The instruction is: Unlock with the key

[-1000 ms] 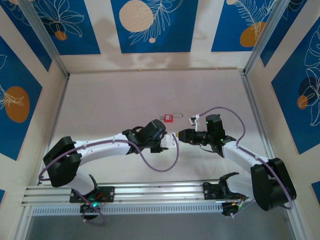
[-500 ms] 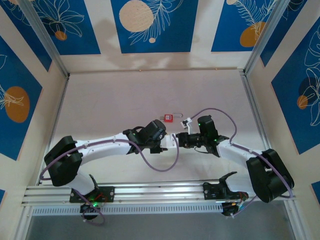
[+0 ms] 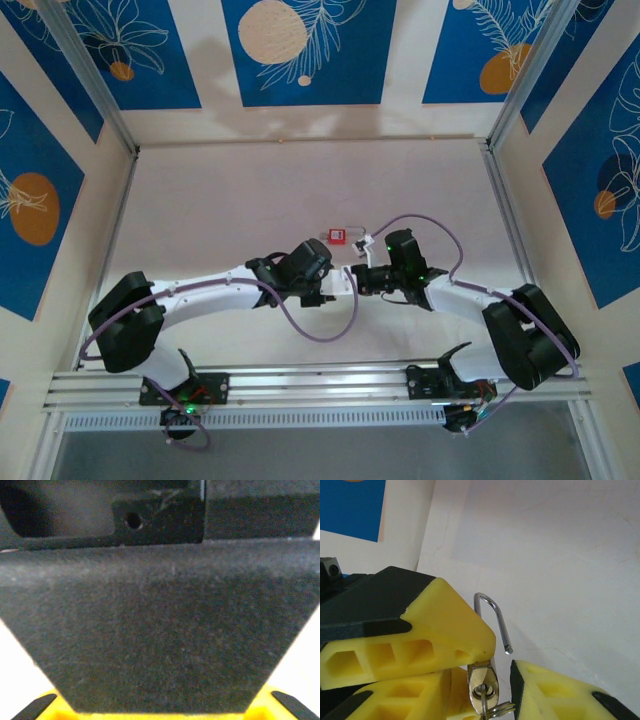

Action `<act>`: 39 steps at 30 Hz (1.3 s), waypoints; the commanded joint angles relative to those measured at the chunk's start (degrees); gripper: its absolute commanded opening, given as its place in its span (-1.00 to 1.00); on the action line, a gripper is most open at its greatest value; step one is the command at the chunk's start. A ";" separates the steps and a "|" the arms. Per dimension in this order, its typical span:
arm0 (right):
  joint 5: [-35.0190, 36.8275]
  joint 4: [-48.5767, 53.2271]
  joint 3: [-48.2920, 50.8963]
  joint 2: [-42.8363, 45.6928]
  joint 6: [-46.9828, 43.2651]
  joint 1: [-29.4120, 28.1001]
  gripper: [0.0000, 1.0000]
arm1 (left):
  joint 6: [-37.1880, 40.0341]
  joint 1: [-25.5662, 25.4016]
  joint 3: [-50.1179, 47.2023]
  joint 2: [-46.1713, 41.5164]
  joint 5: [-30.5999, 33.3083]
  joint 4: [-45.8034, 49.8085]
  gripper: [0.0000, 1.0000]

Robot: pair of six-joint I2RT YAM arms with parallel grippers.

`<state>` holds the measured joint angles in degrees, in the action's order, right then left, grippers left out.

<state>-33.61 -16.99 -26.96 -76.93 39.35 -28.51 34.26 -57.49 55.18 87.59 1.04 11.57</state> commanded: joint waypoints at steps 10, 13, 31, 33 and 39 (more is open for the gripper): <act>2.07 -0.18 -1.83 0.12 -0.68 -1.39 -0.75 | -0.54 0.35 1.34 -1.65 0.10 -1.50 -0.04; 2.96 0.77 -1.89 0.83 -1.20 -1.31 -0.76 | 0.18 0.34 0.37 -3.25 1.48 -2.08 0.18; 2.14 5.46 -4.92 3.68 -3.08 1.35 -0.77 | -13.81 3.97 -14.37 -14.01 12.48 -16.71 -0.17; 1.75 5.81 -5.02 4.09 -3.13 1.43 -0.78 | -14.88 3.97 -14.52 -13.03 11.93 -16.62 -0.26; 3.52 6.49 -4.59 3.70 -3.79 1.86 -0.78 | -17.07 4.15 -15.38 -12.44 21.00 -21.58 -0.30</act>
<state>-30.13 -11.64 -30.37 -73.58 37.10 -27.11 19.86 -53.93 40.34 75.37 16.12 -5.02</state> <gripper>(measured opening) 0.131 0.345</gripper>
